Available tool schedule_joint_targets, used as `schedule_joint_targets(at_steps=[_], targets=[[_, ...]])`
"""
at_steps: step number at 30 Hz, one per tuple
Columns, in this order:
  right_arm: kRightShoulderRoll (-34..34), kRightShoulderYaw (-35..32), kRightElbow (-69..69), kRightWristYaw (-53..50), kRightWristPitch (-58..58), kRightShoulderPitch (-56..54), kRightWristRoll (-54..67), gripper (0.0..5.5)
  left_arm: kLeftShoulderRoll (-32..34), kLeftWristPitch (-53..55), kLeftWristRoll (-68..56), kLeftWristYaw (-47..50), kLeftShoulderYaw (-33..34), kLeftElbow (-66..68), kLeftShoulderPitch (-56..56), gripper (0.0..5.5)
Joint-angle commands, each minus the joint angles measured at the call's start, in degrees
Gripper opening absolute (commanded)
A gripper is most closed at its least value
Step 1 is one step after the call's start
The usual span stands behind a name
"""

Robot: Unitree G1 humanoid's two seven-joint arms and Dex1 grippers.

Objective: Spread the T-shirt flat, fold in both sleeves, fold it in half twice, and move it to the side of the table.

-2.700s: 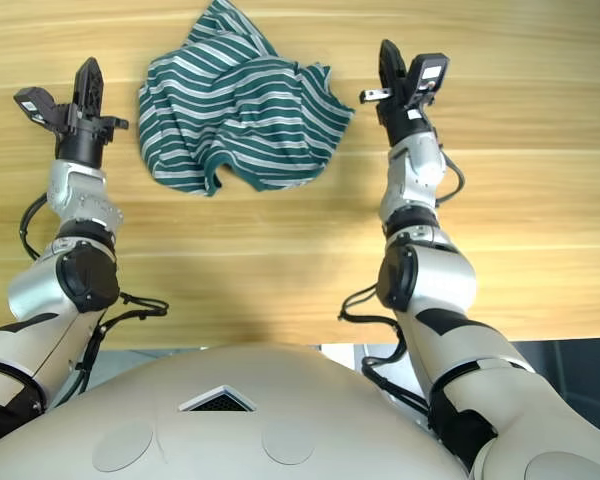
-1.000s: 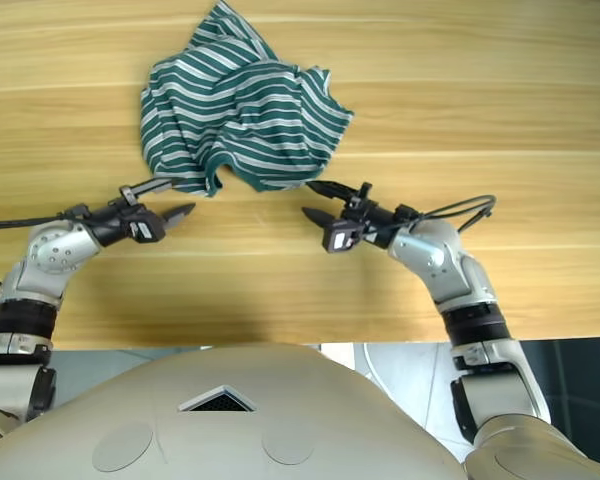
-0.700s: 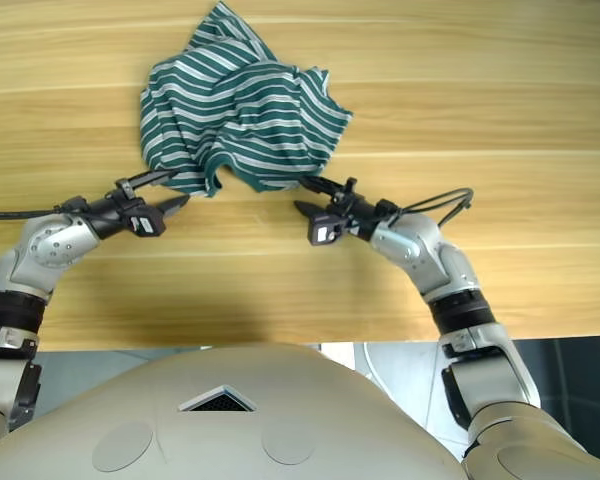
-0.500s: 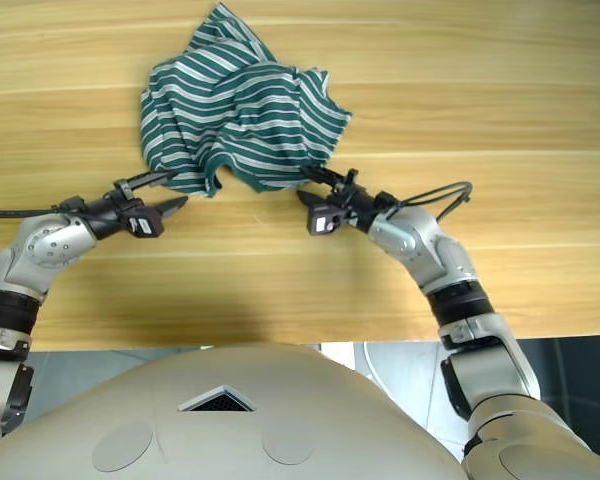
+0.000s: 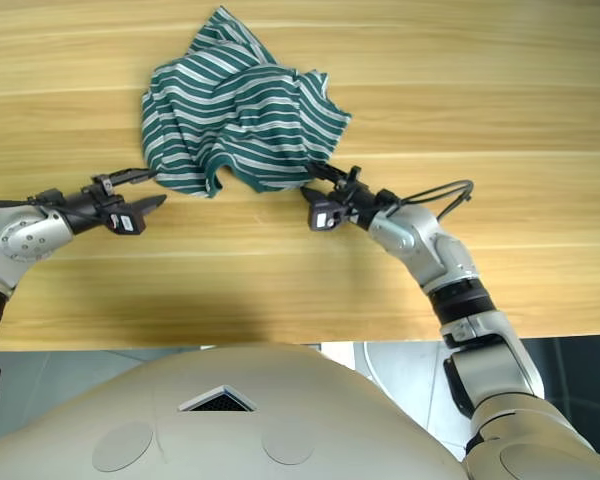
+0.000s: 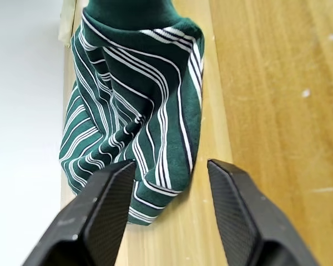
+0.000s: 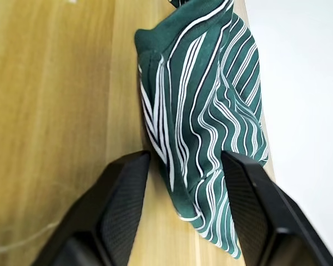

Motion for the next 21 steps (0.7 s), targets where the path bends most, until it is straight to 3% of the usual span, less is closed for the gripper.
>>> schedule_joint_targets(at_steps=[1,18,21], targets=[[-0.44,1.37,0.00,0.78,1.26,0.29,-0.65,2.37,0.43,5.74,8.84,-3.40,-6.48,4.67,2.14,2.42],[-0.64,1.65,-0.20,0.58,3.80,0.31,1.36,2.37,-0.67,11.76,8.00,-3.61,-11.60,1.04,-0.85,2.42],[-0.61,1.45,0.83,0.13,4.62,-0.42,1.28,1.91,-0.40,11.93,8.31,-3.01,-11.98,2.00,-1.06,1.96]])
